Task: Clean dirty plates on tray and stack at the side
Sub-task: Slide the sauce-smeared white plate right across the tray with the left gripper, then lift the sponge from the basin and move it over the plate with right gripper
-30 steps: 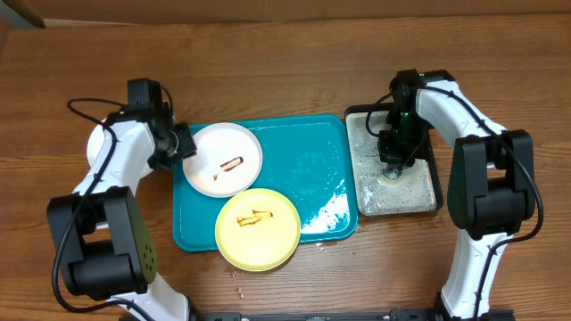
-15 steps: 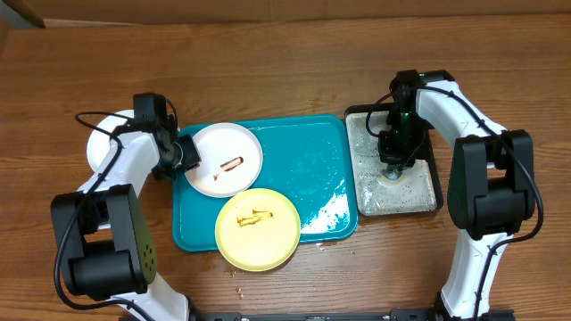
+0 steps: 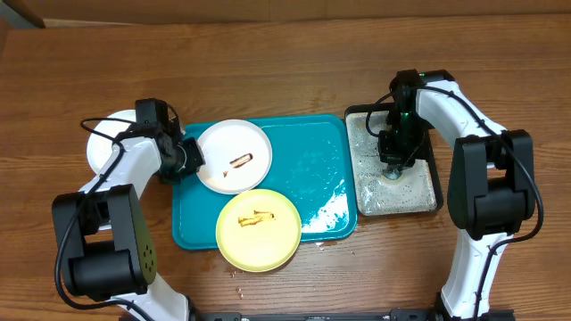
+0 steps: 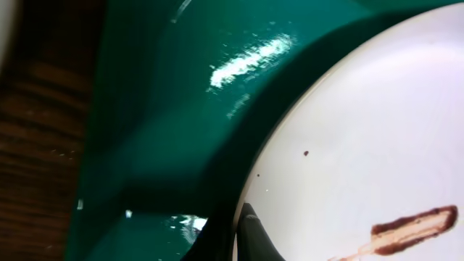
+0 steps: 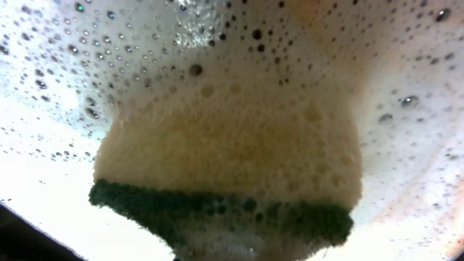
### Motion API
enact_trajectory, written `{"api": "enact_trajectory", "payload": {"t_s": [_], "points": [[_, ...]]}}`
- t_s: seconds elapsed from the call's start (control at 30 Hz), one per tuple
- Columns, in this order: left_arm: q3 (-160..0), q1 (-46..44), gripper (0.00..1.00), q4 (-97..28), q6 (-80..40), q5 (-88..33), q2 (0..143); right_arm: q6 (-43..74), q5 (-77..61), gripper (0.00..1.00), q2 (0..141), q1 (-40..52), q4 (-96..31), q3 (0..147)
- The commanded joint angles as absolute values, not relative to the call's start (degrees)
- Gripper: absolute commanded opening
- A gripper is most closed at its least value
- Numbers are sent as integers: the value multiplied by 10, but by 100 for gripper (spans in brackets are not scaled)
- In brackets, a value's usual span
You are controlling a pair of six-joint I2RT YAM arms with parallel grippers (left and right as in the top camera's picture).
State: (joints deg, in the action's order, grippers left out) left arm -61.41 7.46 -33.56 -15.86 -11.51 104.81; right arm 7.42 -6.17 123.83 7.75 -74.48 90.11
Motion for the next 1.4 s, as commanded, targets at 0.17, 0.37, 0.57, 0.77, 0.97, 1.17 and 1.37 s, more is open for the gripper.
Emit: {"api": "enact_trajectory", "payload": {"t_s": [0.17,0.37,0.57,0.77,0.97,1.17,1.37], "points": [[-610,-2,4,-296,-165,-159,1056,70,-65,4,1240,77,-740,916],[-618,-79,4,-278,-190,-155,1056,70,-65,4,1240,77,-740,916],[-626,-138,4,-277,-204,-143,1056,70,-65,4,1240,77,-740,916],[-627,-154,4,-278,-208,-137,1056,70,-65,4,1240,77,-737,917],[-627,-154,4,-281,-208,-138,1056,70,-65,4,1240,77,-753,961],[-627,-154,4,-281,-208,-138,1056,70,-68,4,1240,78,-817,1058],[-627,-154,4,-280,-208,-138,1056,29,-161,4,1234,97,-818,1095]]}}
